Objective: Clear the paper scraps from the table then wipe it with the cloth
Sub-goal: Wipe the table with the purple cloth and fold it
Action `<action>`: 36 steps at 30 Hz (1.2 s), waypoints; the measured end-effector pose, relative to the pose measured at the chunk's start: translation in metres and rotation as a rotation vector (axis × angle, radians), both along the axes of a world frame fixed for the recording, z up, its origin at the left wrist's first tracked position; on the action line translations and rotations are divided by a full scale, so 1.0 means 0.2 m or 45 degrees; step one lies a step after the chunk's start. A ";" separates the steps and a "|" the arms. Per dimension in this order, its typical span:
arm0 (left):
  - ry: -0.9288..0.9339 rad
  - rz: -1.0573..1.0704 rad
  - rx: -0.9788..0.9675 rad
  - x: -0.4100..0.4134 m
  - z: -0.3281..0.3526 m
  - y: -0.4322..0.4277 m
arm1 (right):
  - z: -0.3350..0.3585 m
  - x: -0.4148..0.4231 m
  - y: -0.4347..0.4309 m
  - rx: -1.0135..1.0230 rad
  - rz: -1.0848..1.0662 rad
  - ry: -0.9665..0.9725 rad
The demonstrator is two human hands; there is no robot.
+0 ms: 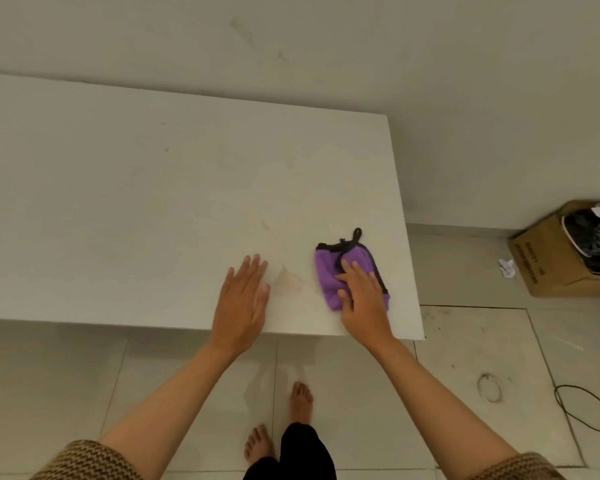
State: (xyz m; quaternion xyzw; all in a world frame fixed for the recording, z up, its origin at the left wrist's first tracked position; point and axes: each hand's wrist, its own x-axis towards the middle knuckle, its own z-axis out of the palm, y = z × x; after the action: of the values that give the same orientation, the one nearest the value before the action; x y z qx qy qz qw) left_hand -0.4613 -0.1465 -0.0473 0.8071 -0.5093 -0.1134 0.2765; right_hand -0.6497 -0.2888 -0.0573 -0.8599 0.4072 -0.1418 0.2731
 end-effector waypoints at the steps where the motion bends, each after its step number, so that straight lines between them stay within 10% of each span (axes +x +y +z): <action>1: 0.012 -0.073 -0.045 -0.05 0.01 -0.04 | 0.01 0.00 0.01 0.072 0.046 -0.067; 6: 0.231 -0.258 0.010 -0.29 0.03 -0.23 | 0.05 -0.12 0.07 0.128 -0.241 -0.411; 12: -0.127 -0.095 0.513 -0.54 -0.05 -0.38 | -0.01 -0.40 -0.07 0.203 -0.796 -0.462; 23: -0.090 0.151 0.313 -0.69 -0.14 -1.10 | -0.02 -0.37 -0.37 0.673 -0.483 -0.384; 36: 0.011 -0.492 0.128 -0.49 -0.13 -1.49 | -0.10 -0.35 -0.34 0.507 -0.458 -0.225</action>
State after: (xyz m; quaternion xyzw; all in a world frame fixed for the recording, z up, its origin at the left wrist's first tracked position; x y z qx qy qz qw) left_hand -0.5586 -0.4449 -0.0736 0.7066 -0.6473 -0.1930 0.2110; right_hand -0.7188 -0.3575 -0.0779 -0.6877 0.5478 -0.1796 0.4413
